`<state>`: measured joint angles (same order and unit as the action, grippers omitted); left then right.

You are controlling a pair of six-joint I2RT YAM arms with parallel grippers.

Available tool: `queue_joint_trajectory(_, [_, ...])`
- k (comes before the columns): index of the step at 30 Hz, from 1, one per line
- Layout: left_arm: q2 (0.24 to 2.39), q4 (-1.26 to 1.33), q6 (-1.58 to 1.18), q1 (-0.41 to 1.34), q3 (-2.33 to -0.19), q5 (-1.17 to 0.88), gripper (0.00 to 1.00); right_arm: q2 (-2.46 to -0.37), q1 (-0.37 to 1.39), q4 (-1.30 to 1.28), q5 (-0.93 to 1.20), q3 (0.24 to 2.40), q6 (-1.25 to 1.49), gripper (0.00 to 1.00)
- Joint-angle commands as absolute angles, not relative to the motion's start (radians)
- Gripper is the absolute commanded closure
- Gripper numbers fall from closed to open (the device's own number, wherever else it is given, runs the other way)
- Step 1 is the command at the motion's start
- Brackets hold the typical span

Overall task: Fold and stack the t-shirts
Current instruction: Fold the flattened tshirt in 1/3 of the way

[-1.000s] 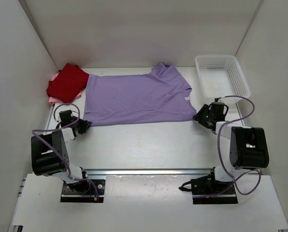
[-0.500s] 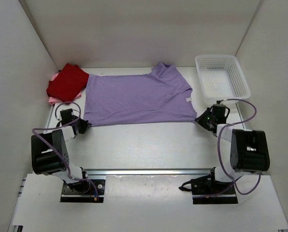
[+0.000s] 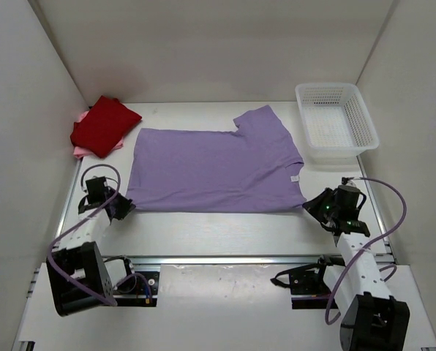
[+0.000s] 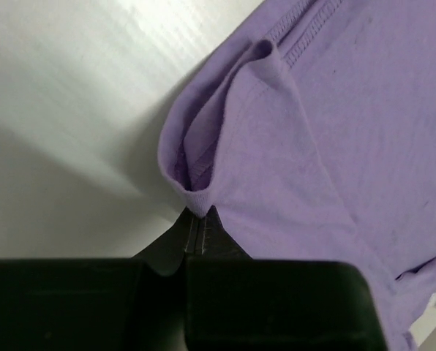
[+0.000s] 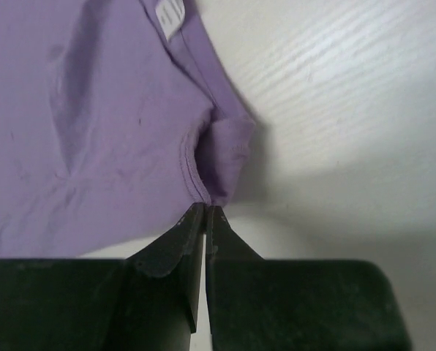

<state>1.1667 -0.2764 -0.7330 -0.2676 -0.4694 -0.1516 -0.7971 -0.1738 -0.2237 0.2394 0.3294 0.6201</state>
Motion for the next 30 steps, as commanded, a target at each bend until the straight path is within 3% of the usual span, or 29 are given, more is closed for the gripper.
queue_joint_trajectory(1, [1.077, -0.423, -0.654, -0.258, -0.445, -0.135, 1.0, -0.749, -0.14, -0.421, 0.275, 0.376, 0.601, 1.0])
queue_joint_trajectory(3, [1.043, -0.491, -0.628, -0.273, -0.428, -0.127, 0.9, -0.724, -0.12, -0.516, 0.262, 0.397, 0.592, 1.0])
queue_joint_trajectory(5, [0.996, -0.527, -0.608, -0.284, -0.411, -0.107, 0.72, -0.733, -0.08, -0.577, 0.253, 0.449, 0.582, 1.0])
queue_joint_trajectory(6, [0.986, -0.525, -0.614, -0.275, -0.411, -0.103, 0.49, -0.738, -0.069, -0.606, 0.249, 0.462, 0.584, 0.96])
queue_joint_trajectory(7, [0.971, -0.525, -0.614, -0.272, -0.428, -0.1, 0.17, -0.747, -0.064, -0.626, 0.233, 0.488, 0.568, 0.83])
queue_joint_trajectory(8, [0.965, -0.535, -0.609, -0.273, -0.448, -0.1, 0.02, -0.756, -0.052, -0.655, 0.206, 0.514, 0.534, 0.76])
queue_joint_trajectory(12, [0.962, -0.545, -0.58, -0.236, -0.557, -0.028, 0.01, -0.788, -0.017, -0.68, 0.115, 0.607, 0.445, 0.54])
queue_joint_trajectory(14, [0.971, -0.517, -0.56, -0.189, -0.621, -0.057, 0.01, -0.808, -0.006, -0.658, 0.092, 0.678, 0.401, 0.55])
queue_joint_trajectory(15, [0.977, -0.476, -0.561, -0.158, -0.63, -0.09, 0.02, -0.819, 0.023, -0.614, 0.11, 0.686, 0.372, 0.59])
queue_joint_trajectory(17, [1.011, -0.379, -0.584, -0.118, -0.626, -0.211, 0.2, -0.898, 0.084, -0.503, 0.141, 0.702, 0.357, 0.91])
queue_joint_trajectory(19, [1.063, -0.295, -0.619, -0.021, -0.618, -0.215, 0.32, -1.03, 0.179, -0.402, 0.134, 0.751, 0.341, 1.0])
queue_joint_trajectory(21, [1.101, -0.264, -0.63, 0.088, -0.635, -0.178, 0.35, -1.193, 0.326, -0.394, 0.027, 0.851, 0.278, 1.0])
queue_joint_trajectory(23, [1.106, -0.252, -0.626, 0.182, -0.658, -0.085, 0.39, -1.38, 0.38, -0.387, 0.017, 0.995, 0.232, 0.96])
queue_joint_trajectory(25, [1.109, -0.229, -0.621, 0.288, -0.669, -0.026, 0.39, -1.483, 0.41, -0.355, 0.005, 1.068, 0.207, 0.82])
queue_joint_trajectory(27, [1.115, -0.204, -0.614, 0.337, -0.652, -0.021, 0.4, -1.566, 0.42, -0.309, -0.049, 1.143, 0.205, 0.76])
queue_joint_trajectory(30, [1.117, -0.154, -0.626, 0.353, -0.608, -0.049, 0.39, -1.718, 0.41, -0.29, -0.06, 1.225, 0.193, 0.72])
